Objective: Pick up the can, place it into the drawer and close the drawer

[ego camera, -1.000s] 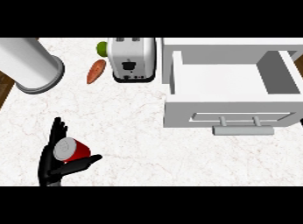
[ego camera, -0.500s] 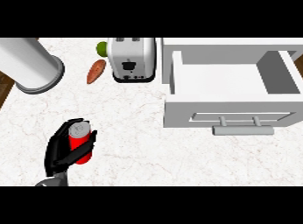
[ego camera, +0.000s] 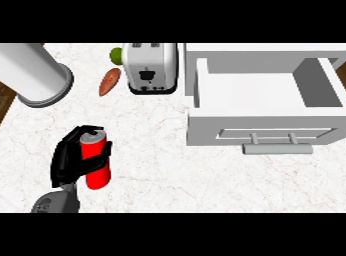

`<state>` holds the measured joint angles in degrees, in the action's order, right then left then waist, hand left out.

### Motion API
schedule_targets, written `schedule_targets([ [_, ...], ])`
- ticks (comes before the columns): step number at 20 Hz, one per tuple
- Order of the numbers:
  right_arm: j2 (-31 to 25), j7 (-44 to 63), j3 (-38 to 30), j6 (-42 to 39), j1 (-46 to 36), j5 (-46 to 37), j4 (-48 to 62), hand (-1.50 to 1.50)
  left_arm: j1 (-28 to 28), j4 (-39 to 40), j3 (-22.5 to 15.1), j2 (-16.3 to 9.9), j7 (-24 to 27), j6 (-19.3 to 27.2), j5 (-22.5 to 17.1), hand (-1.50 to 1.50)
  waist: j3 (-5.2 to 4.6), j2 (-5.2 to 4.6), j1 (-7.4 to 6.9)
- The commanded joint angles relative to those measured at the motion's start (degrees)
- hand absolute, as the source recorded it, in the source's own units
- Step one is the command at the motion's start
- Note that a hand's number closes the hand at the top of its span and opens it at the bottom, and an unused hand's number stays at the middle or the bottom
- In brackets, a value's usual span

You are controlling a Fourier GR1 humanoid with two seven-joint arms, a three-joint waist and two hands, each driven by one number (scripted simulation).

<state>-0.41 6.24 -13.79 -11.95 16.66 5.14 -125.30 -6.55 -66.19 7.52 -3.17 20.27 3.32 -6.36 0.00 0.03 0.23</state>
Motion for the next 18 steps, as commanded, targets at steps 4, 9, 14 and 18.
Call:
schedule_targets([
  [4, 0.32, 0.24, -1.88, -1.24, 1.43, 1.46, -1.51, -1.5, -3.68, 0.79, 1.4, -3.14, -1.47, -3.63, -2.49, 1.5, 0.0, 0.03, -0.02],
  [9, 0.4, -3.88, 2.99, 1.08, 4.53, -1.72, -1.1, -1.5, -6.7, -4.02, -1.96, -1.5, -6.88, -0.95, -0.6, 1.5, 0.02, 0.07, 0.01],
  [14, -2.9, -1.85, -5.65, -2.6, 1.67, 6.63, -0.36, -1.5, -10.19, -6.57, -4.43, -1.01, -9.39, 0.71, 1.88, 1.5, 0.01, 0.03, 0.15],
  [18, 0.24, -0.25, 0.0, 0.09, 0.54, 0.41, -1.15, -1.5, -13.4, -13.32, -9.08, 0.93, -16.7, 4.68, 5.85, 1.5, 0.01, 0.04, 0.0],
])
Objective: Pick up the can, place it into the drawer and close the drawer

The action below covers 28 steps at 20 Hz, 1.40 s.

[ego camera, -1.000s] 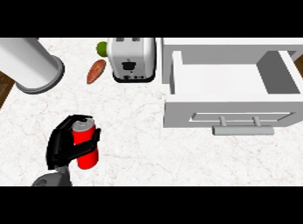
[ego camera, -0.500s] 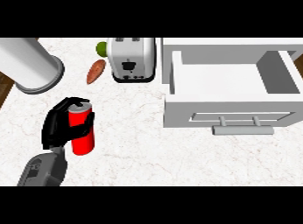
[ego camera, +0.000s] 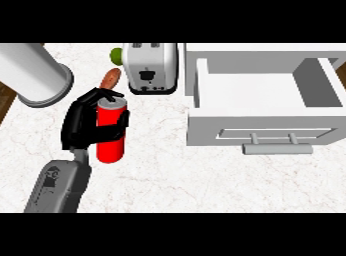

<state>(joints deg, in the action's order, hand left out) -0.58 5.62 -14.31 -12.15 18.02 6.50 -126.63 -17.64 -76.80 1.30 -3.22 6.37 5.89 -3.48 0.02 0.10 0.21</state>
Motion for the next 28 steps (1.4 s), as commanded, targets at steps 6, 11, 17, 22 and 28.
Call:
schedule_targets([
  [6, 0.52, -1.2, 0.61, 0.94, 1.66, -0.08, -0.89, -1.5, -12.67, -6.45, -5.05, 3.15, -15.9, 5.39, 4.16, 1.5, 0.01, 0.02, 0.27],
  [11, 0.54, -1.47, 0.75, 1.92, 0.09, -2.6, 1.22, -1.5, -19.83, -5.62, -10.92, 3.2, -20.61, 11.95, 4.46, 1.5, 0.01, -0.03, 0.37],
  [17, -1.39, -0.86, -3.64, -1.32, 1.15, 3.16, 0.17, -1.5, -32.68, 4.31, -10.2, 3.22, -21.88, 15.66, 3.33, 1.5, 0.01, -0.13, 0.91],
  [22, -1.7, 1.75, -2.15, 0.02, -2.11, 1.11, -0.43, -1.5, -43.08, 11.76, -13.43, 3.22, -23.19, 21.32, 0.44, 1.5, 0.01, -0.23, 1.2],
  [28, 0.49, -2.97, 0.67, 1.0, 0.55, -1.81, 1.32, -1.5, -52.89, 19.29, -14.15, 3.22, -25.61, 24.8, -1.03, 1.5, 0.04, -0.17, 1.22],
])
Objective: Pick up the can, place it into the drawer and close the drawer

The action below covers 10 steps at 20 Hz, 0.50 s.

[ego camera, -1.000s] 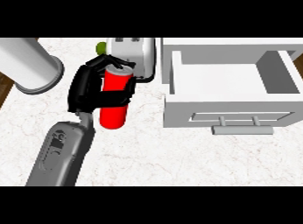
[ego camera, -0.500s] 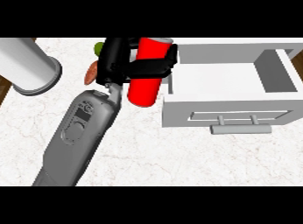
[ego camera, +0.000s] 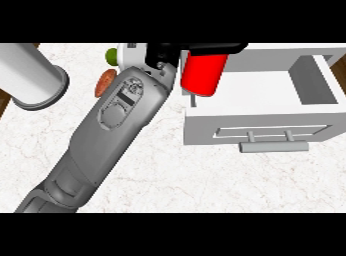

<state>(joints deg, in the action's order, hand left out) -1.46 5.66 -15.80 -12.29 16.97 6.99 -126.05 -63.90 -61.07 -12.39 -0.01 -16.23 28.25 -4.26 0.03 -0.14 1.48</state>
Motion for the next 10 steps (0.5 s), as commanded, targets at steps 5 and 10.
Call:
schedule_targets([
  [5, -0.16, -0.81, -0.05, -1.04, -0.3, -0.23, 1.77, -1.5, -13.95, 14.38, -2.14, 0.01, -0.07, 4.45, -6.3, 1.5, 0.05, -0.2, 1.17],
  [10, -1.1, 0.29, -0.25, 0.49, -5.08, -0.58, 4.18, -1.5, -16.59, 22.57, -4.25, 0.01, 5.64, 4.9, -10.35, 1.5, 0.08, -0.6, 1.7],
])
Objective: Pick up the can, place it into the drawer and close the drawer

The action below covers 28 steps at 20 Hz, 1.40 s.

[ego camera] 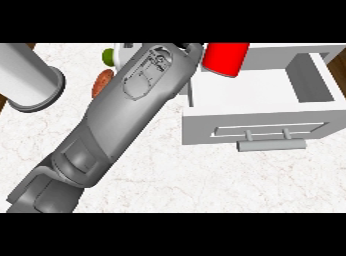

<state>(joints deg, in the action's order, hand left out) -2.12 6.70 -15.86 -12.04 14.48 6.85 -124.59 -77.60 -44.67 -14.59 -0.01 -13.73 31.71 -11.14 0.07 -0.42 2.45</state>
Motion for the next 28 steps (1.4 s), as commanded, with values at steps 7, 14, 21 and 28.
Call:
schedule_targets([
  [7, -0.1, 1.28, 0.31, 0.31, -1.63, -0.01, -1.36, -1.5, -6.56, 13.04, -5.83, 0.01, 6.38, 2.75, -7.51, 1.5, 0.06, -0.46, 1.81],
  [14, -1.57, 0.55, -1.47, 0.6, -5.13, -0.09, 3.28, -1.5, -7.26, 17.28, -8.87, 0.01, 8.66, 1.13, -12.32, 1.5, 0.06, -0.49, 1.56],
  [21, -1.01, 3.49, 0.04, 1.68, -7.07, 0.22, 0.84, -1.5, -6.17, 21.23, -12.23, 0.01, 13.54, 2.79, -14.93, 1.5, 0.05, -0.91, 2.86],
  [28, -1.82, 2.21, 0.81, 1.29, -9.64, -1.33, 3.92, -1.5, -4.61, 21.83, -18.06, 0.01, 14.95, 5.46, -16.93, 1.5, 0.1, -1.36, 3.92],
])
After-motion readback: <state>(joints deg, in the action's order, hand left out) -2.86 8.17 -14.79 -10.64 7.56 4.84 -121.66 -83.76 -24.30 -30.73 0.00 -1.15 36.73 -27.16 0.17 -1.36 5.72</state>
